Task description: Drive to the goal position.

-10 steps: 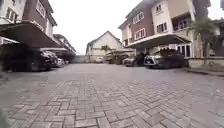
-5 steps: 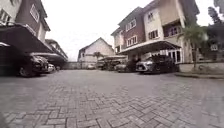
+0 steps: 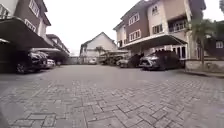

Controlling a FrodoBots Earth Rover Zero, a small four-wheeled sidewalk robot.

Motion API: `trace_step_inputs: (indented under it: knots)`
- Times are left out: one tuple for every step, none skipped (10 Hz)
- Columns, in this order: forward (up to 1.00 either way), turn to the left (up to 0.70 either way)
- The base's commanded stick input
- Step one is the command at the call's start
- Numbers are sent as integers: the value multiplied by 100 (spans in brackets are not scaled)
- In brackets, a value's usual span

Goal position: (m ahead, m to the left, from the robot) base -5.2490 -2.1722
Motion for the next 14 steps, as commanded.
trace_step_inputs:
  knots:
    - [70, 35]
    - [70, 25]
    - [70, 14]
    - [70, 3]
    - [70, 0]
    - [70, 0]
    - [70, 0]
    - [70, 0]
    - [70, 0]
    - [70, 0]
    - [70, 0]
    - [70, 0]
    - [70, 0]
    - [70, 0]
